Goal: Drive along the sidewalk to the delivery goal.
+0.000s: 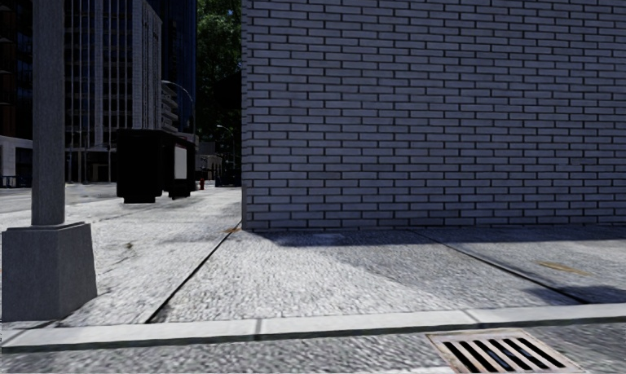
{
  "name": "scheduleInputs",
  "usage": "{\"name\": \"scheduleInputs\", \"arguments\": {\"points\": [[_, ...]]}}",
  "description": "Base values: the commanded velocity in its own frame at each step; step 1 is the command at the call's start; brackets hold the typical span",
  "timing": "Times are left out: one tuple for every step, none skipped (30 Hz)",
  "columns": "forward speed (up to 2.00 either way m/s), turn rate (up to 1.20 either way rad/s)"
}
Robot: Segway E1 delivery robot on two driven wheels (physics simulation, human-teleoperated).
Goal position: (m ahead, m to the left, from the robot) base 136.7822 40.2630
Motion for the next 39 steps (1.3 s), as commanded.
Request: {"name": "scheduleInputs", "arguments": {"points": [[2.00,0.15],[2.00,0.17],[2.00,0.23],[2.00,0.31],[2.00,0.31],[2.00,0.36],[2.00,0.38],[2.00,0.43],[2.00,0.43],[2.00,0.47],[2.00,0.51],[2.00,0.53],[2.00,0.53],[2.00,0.54],[2.00,0.56],[2.00,0.56],[1.94,0.58],[1.91,0.59],[1.91,0.60],[1.91,0.60],[1.90,0.60],[1.90,0.61],[1.90,0.61],[1.90,0.62],[1.85,0.63],[1.78,0.63],[1.78,0.63],[1.73,0.63],[1.72,0.63],[1.72,0.63],[1.71,0.63],[1.71,0.63],[1.71,0.63],[1.71,0.63],[1.71,0.64],[1.71,0.64],[1.71,0.64],[1.71,0.64],[1.71,0.64]]}}
